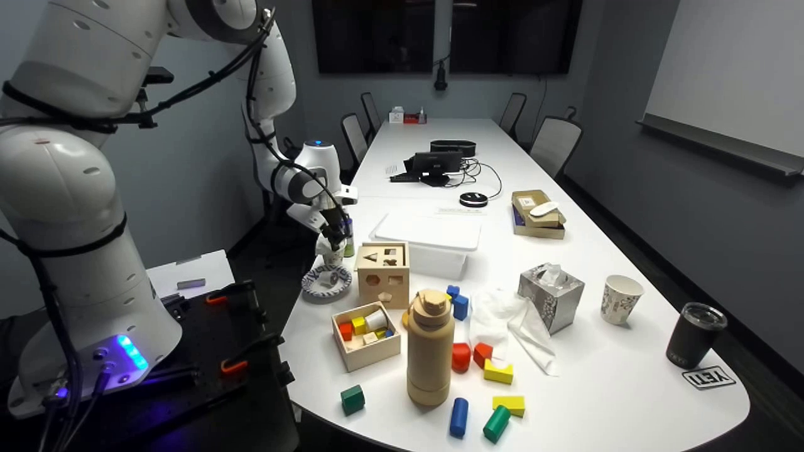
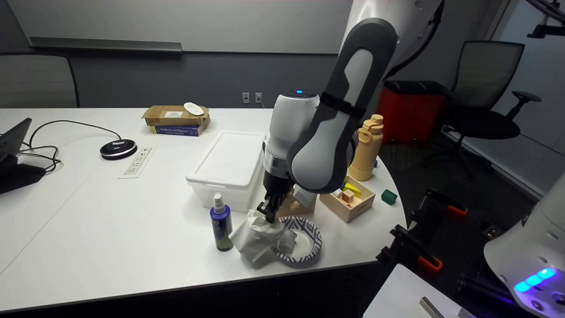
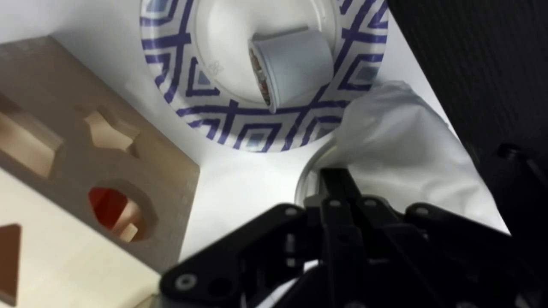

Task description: Use the napkin to wipe the rim of the paper cup

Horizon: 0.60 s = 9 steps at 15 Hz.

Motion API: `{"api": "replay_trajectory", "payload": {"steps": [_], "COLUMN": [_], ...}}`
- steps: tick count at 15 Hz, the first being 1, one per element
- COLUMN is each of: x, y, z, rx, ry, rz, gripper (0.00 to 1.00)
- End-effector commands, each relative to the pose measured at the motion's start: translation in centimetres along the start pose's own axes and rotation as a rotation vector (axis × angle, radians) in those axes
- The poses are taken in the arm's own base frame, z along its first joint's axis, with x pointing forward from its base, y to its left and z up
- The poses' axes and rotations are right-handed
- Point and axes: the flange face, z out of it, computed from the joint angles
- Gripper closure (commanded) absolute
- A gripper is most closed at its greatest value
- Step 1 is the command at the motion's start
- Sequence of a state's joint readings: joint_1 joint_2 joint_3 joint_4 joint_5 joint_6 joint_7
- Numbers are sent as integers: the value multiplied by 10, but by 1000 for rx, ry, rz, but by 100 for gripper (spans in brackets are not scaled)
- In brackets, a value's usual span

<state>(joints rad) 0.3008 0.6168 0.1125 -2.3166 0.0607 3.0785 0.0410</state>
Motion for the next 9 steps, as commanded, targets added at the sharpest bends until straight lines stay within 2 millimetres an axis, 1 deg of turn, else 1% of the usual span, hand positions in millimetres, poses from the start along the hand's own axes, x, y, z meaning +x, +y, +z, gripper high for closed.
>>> {"api": "replay_trajectory", "payload": {"steps": [1, 5, 9], "x": [1, 10, 18], "y": [-12, -23, -23], "z": [-9, -12, -19], "rx": [38, 109, 147], "ry": [-64, -54, -3], "rz": [47, 84, 107], "gripper": [100, 100, 100]}}
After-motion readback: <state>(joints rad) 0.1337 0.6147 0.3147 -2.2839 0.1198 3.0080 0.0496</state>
